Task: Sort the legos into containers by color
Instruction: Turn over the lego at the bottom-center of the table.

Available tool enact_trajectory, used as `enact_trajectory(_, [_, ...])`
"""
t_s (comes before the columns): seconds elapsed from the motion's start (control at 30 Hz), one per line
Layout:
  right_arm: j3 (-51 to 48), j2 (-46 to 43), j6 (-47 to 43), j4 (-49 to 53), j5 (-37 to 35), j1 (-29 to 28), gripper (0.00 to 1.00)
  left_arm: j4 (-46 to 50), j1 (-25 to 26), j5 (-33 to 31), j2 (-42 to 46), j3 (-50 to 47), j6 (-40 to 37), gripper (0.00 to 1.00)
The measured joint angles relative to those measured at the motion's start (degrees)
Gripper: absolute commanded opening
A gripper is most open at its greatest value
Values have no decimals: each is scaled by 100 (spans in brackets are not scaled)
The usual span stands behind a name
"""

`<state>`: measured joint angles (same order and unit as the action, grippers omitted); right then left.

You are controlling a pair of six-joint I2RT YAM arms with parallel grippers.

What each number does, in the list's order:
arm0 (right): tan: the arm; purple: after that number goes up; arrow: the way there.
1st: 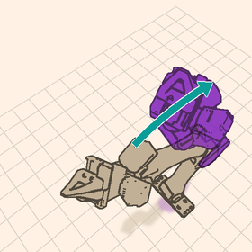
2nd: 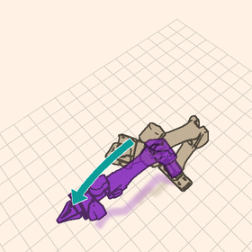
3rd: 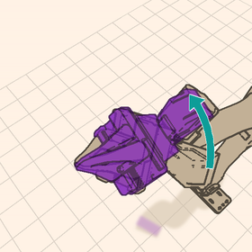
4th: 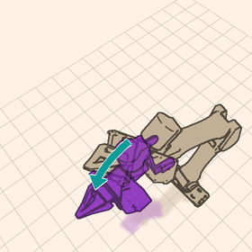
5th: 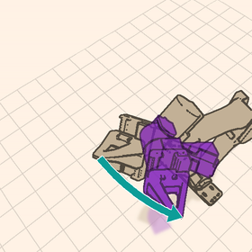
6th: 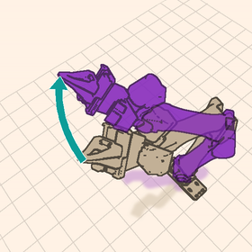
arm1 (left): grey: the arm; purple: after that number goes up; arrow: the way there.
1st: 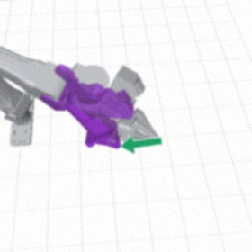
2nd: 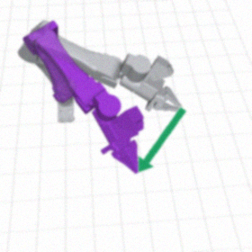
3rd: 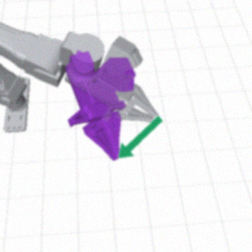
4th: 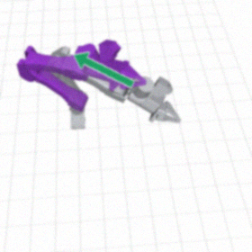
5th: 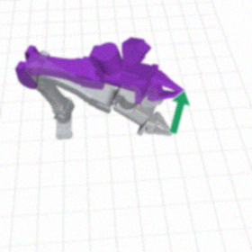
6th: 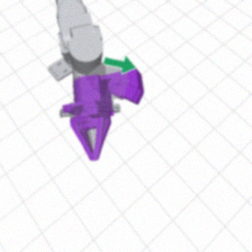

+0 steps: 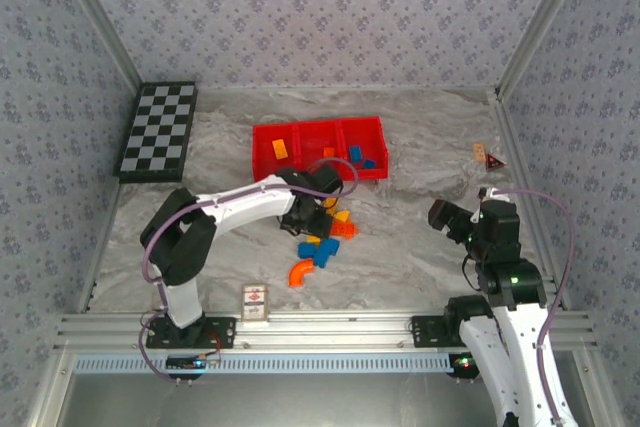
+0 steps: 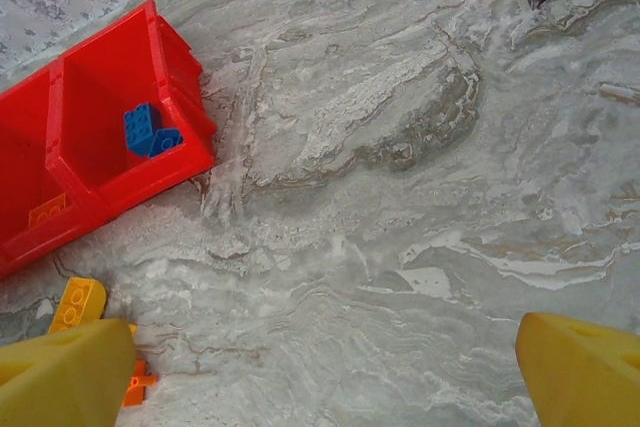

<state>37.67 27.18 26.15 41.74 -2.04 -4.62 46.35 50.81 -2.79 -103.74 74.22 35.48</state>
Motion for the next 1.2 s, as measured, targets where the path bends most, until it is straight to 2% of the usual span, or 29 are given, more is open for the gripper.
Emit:
enact_trajectory(0.4, [-4,0,0,-11,0,0,100,-282,-72,212,2,-254,20,70])
enact_trajectory(0.7, [-4,0,0,-11,-2,0,100,-251,-407,101,116,-599,17,70])
enact_trajectory(0.97, [-4,0,0,-11,0,0,100,-190,-549,-46,621,-820,17,74])
enact_trajectory(1.2, [-4,0,0,-11,20,0,100,-271,-542,76,662,-944,79,77])
